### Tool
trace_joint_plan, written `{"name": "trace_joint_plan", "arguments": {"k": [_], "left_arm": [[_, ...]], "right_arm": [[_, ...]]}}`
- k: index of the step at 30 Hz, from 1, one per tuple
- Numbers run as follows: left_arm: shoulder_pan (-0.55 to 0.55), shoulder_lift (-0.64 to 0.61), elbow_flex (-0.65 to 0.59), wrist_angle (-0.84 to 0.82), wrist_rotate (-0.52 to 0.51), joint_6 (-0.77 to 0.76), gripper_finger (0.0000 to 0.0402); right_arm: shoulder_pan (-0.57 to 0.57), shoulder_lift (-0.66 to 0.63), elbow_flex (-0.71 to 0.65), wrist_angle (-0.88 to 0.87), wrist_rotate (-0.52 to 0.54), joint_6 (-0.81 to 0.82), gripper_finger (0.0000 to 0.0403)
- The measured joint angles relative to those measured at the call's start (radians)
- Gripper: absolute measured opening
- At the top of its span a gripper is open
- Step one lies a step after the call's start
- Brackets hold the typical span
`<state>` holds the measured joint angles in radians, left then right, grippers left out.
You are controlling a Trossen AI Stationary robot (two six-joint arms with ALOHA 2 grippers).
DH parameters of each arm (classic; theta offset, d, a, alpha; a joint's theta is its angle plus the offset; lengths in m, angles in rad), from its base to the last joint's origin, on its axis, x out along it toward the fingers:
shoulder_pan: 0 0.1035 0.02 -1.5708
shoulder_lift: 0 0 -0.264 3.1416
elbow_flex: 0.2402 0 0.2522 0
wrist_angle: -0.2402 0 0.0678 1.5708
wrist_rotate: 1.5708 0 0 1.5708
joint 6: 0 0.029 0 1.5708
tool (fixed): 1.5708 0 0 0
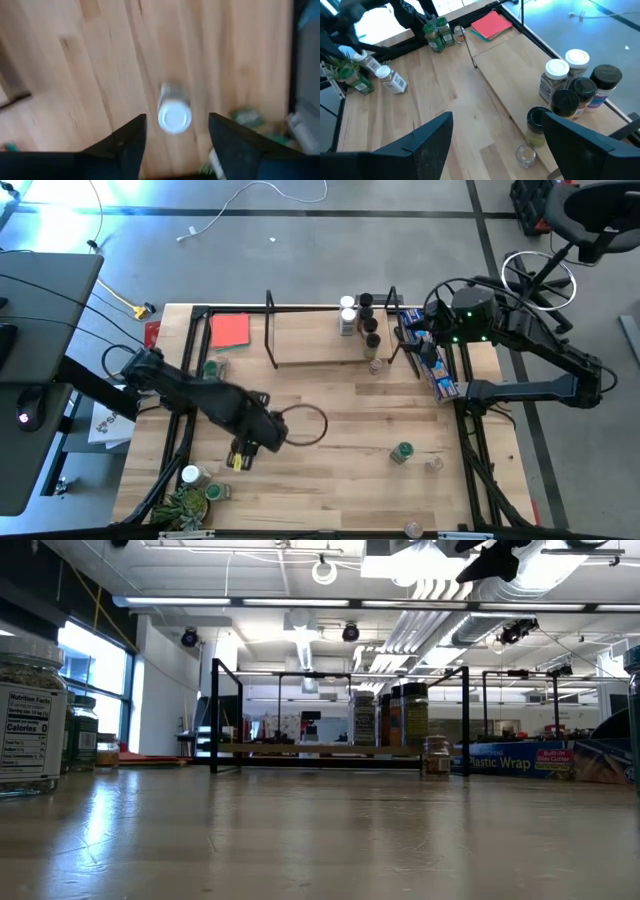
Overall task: Shelf spices
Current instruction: Put the right white seasoning bottle on the shelf aligned with the other white seasoning bottles
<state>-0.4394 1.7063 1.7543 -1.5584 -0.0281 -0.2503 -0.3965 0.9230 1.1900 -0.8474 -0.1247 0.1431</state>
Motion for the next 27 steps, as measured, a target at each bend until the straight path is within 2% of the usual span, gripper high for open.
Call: {"name": "trace_joint_plan", "arguments": {"k": [5,9,14,27], "left_arm": [[-0.007,0.001,-0.160,0.076,-0.003,0.054,0.0273],[-0.008,0.001,-0.256,0.138,-0.001,0.092,0.0299],[-0.007,0.001,-0.321,0.148,0.074,0.140,0.0303],[-0.011,0.000,-0.446,0.229,0.098,0.144,0.0303]], "right_arm": [[0.000,0.004,0.000,0.000,0.000,0.063,0.0300],[0.000,0.004,0.000,0.000,-0.002,0.102,0.0300],[0.000,0.004,0.000,0.000,-0.016,0.147,0.0300],[0.000,0.003,0.000,-0.001,-0.046,0.148,0.0300]]}}
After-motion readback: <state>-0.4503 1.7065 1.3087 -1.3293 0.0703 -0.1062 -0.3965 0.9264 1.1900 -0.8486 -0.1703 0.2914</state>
